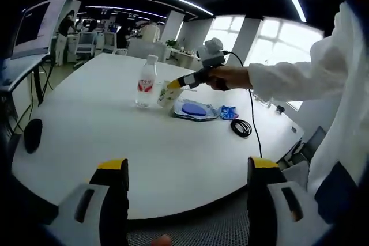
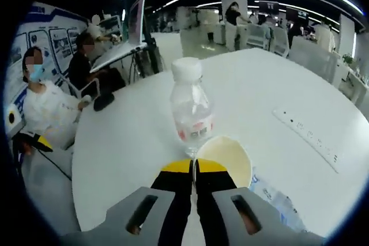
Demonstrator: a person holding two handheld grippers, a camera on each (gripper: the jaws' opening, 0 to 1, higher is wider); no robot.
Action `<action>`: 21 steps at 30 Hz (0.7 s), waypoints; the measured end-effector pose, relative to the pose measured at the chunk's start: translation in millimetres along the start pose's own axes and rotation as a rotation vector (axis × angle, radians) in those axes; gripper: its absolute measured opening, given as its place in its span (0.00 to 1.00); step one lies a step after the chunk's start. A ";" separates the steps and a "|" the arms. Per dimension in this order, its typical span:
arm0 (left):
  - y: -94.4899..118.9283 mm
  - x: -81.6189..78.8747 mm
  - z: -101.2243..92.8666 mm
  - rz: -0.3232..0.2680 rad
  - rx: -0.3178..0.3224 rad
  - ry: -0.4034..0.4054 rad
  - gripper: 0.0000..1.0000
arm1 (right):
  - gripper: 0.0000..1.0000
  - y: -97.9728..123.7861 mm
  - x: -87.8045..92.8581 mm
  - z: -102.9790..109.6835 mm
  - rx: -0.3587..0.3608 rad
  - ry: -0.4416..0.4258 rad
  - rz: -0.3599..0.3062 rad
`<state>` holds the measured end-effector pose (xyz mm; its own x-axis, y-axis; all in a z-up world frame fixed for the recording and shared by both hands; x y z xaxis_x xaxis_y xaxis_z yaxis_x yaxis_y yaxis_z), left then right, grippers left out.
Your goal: Arrange the tabletop items into an orderly group along one side of the table until the central work area is clear of visible clutter.
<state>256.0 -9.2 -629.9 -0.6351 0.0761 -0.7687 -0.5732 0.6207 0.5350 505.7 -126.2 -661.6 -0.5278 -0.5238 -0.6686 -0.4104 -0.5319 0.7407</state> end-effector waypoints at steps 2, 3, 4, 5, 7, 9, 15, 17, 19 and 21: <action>-0.9 1.4 0.0 0.009 -0.001 -0.004 0.87 | 0.00 -5.9 2.6 -2.0 0.013 0.037 0.012; -1.1 1.8 -0.1 0.012 -0.001 -0.005 0.87 | 0.00 -9.2 4.2 -2.4 0.018 0.054 0.021; -1.6 2.7 -0.1 0.016 -0.001 -0.007 0.86 | 0.00 -11.1 5.0 -2.4 0.018 0.064 0.026; -1.9 3.3 -0.3 0.020 0.000 -0.008 0.86 | 0.00 -13.0 5.5 -2.4 0.018 0.070 0.029; -2.5 4.4 -2.5 0.028 0.009 -0.010 0.83 | 0.00 -16.3 5.6 -2.7 0.021 0.083 0.032; -3.3 5.1 -3.8 0.033 0.010 -0.014 0.83 | 0.00 -19.4 3.9 -3.7 0.020 0.090 0.027; -3.6 3.8 -4.0 0.027 0.009 -0.007 0.83 | 0.00 -29.3 -0.1 -10.0 0.011 0.095 0.028; -3.5 3.3 -2.9 0.023 0.008 -0.003 0.83 | 0.00 -33.4 0.2 -13.6 0.010 0.097 0.031; -3.8 3.5 -1.6 0.021 0.006 -0.001 0.83 | 0.00 -36.4 1.2 -14.6 0.008 0.101 0.038; -4.2 3.6 -1.3 0.020 0.007 -0.001 0.83 | 0.00 -38.5 1.4 -15.0 0.004 0.095 0.039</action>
<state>255.5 -12.6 -634.5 -0.6458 0.0898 -0.7582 -0.5564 0.6246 0.5479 532.0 -116.5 -692.0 -0.4707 -0.6047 -0.6424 -0.3943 -0.5072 0.7663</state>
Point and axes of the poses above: the point that each gripper's makers call its tool centre point, and the gripper's own axes: y roughly backward along the fingers, z roughly to its left, x roughly out of its underside, the point moved 1 cm from there along y, roughly backward along the fingers, and after that the axes turned 8 degrees about z, right-handed, at the moved point
